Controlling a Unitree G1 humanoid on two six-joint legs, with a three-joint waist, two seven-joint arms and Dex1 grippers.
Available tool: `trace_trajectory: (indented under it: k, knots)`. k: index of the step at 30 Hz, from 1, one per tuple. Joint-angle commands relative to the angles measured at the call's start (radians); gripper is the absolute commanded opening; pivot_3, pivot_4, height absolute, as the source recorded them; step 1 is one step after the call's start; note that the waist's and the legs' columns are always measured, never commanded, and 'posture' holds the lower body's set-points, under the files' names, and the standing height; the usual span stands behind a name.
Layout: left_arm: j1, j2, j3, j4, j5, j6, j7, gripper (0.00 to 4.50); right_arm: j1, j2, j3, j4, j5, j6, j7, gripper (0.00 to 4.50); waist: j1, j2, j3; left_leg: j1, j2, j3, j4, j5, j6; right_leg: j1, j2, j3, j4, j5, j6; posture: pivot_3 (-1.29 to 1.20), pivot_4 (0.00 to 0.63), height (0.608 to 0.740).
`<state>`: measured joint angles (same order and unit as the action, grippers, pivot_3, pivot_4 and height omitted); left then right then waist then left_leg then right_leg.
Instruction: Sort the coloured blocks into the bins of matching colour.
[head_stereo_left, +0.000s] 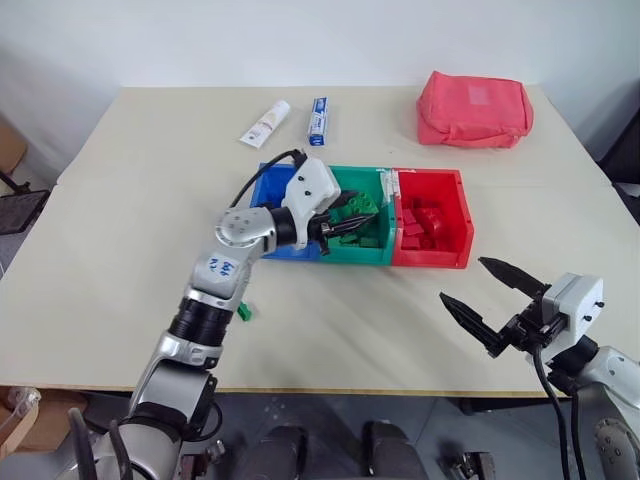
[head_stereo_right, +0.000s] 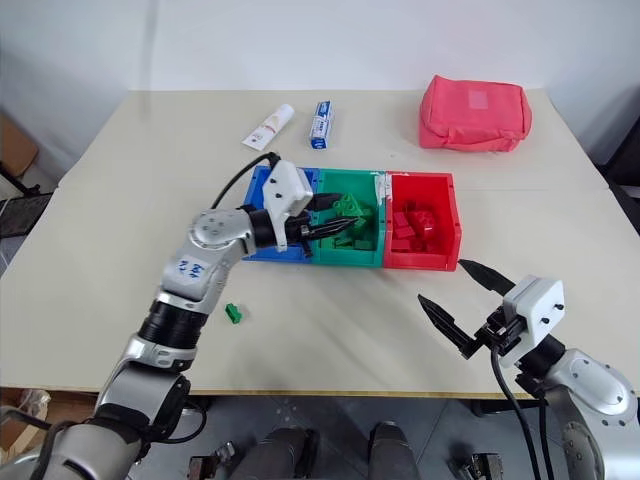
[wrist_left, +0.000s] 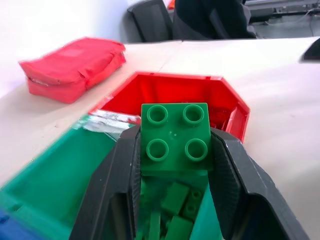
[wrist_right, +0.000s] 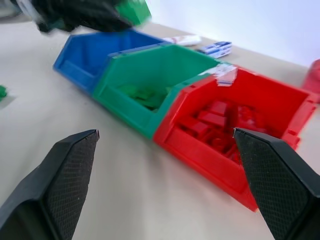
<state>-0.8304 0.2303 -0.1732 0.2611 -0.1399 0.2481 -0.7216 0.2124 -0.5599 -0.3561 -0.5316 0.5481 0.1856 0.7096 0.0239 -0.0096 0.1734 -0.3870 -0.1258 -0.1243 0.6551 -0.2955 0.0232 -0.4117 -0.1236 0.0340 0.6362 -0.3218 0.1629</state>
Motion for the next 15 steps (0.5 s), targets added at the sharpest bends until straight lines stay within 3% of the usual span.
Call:
trace_trajectory:
  k: [1,5,8,10,15]
  knots:
    - [-0.082,-0.022,0.008,0.111,0.034,-0.079,0.029,2.22,-0.020,0.004,-0.004,-0.068,-0.011,-0.008,-0.045,4.50,0.001,0.000,0.000,0.000,0.000,0.000,0.000,0.000,0.000,0.000,0.000,0.000,0.000,0.000,0.000,0.00,0.150,0.740]
    - [-0.109,-0.009,0.016,0.168,0.044,-0.115,0.009,3.42,-0.033,-0.007,0.004,-0.080,-0.011,0.000,-0.049,4.50,0.001,0.000,0.000,0.000,0.000,0.000,0.000,0.000,0.000,0.000,0.000,0.000,0.000,0.000,0.000,0.00,0.150,0.740]
    - [-0.077,0.001,0.083,0.106,-0.076,-0.069,-0.081,4.38,-0.056,-0.018,0.024,-0.077,-0.003,0.009,-0.033,4.50,0.000,0.000,0.000,0.000,0.000,0.000,0.000,0.000,0.000,0.000,0.000,0.000,0.001,0.000,0.000,0.00,0.150,0.740]
    - [-0.035,0.038,0.108,0.045,-0.126,-0.037,-0.147,4.45,-0.082,-0.029,0.051,-0.060,-0.007,0.008,-0.012,4.50,-0.006,0.000,0.000,0.000,0.000,0.000,-0.001,0.000,0.000,-0.001,0.000,0.000,0.001,0.000,0.000,0.00,0.150,0.740]
    - [0.160,0.245,0.207,-0.139,-0.216,-0.053,-0.305,4.45,-0.206,-0.054,0.155,0.021,-0.005,0.010,0.084,4.50,-0.033,0.000,0.000,0.001,0.002,0.000,-0.003,0.000,-0.001,-0.001,0.001,0.001,0.003,0.000,-0.001,0.00,0.150,0.740]
